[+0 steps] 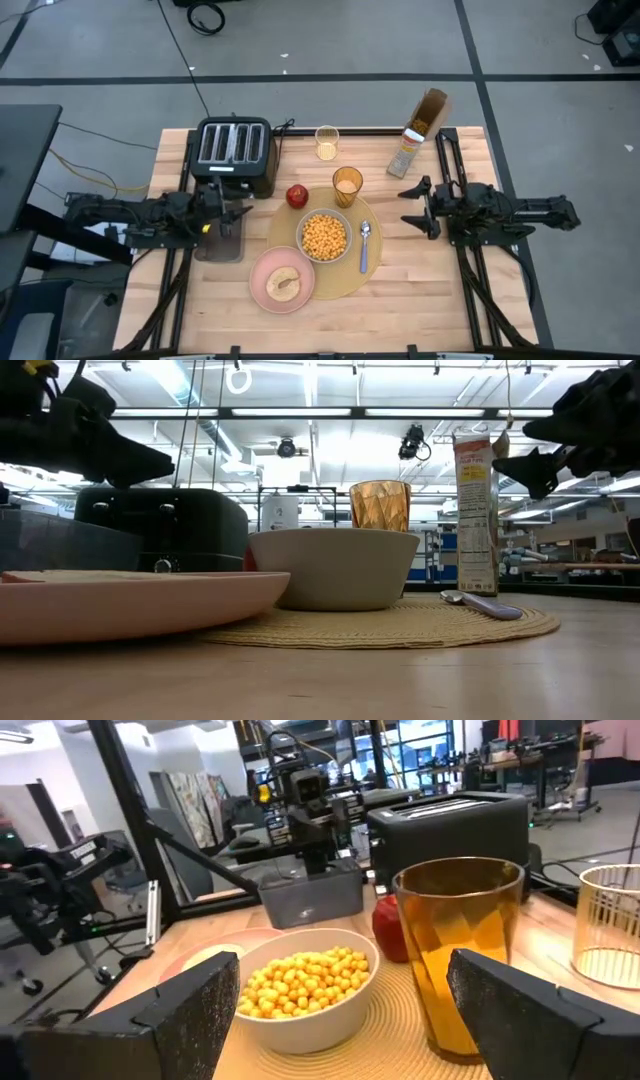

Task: Arrange a breakfast setting
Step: Return to Home Position

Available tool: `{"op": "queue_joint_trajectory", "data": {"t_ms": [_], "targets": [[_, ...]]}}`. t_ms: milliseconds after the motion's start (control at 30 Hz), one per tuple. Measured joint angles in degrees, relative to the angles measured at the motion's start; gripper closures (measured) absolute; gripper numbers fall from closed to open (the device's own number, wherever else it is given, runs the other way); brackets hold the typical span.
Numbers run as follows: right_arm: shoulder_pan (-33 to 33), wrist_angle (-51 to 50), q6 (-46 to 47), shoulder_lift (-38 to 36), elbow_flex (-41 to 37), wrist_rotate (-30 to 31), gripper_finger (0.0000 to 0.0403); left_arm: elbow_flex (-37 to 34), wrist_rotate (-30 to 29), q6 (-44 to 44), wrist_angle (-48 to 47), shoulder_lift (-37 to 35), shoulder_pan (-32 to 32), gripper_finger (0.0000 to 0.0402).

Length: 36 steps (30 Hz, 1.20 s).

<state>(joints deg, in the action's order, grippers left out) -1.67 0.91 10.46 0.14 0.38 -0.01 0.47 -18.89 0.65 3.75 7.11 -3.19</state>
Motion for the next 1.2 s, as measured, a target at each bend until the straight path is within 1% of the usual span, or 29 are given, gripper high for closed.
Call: {"op": "queue_joint_trajectory", "data": {"t_ms": [100, 400, 1000, 1167, 1200], "targets": [[0.1, 0.7, 0.0, 0.1, 0.0, 0.0, 0.0043, 0.0, -0.1, 0.0, 0.0, 0.0, 1.1, 0.0209], [0.1, 0.7, 0.0, 0.1, 0.0, 0.0, 0.0043, -0.1, -0.2, 0.0, 3.2, 0.0, 1.1, 0.0209], [0.1, 0.7, 0.0, 0.2, 0.0, 0.0, 0.0043, -0.1, 0.0, 0.0, 3.6, 0.0, 1.1, 0.0209], [0.1, 0.7, 0.0, 0.2, 0.0, 0.0, 0.0043, -0.1, 8.9, 4.8, 3.1, -0.3, 1.1, 0.0209], [0.1, 0.7, 0.0, 0.2, 0.0, 0.0, 0.0043, -0.1, 10.0, 4.9, 3.2, -0.3, 1.1, 0.0209]]}}
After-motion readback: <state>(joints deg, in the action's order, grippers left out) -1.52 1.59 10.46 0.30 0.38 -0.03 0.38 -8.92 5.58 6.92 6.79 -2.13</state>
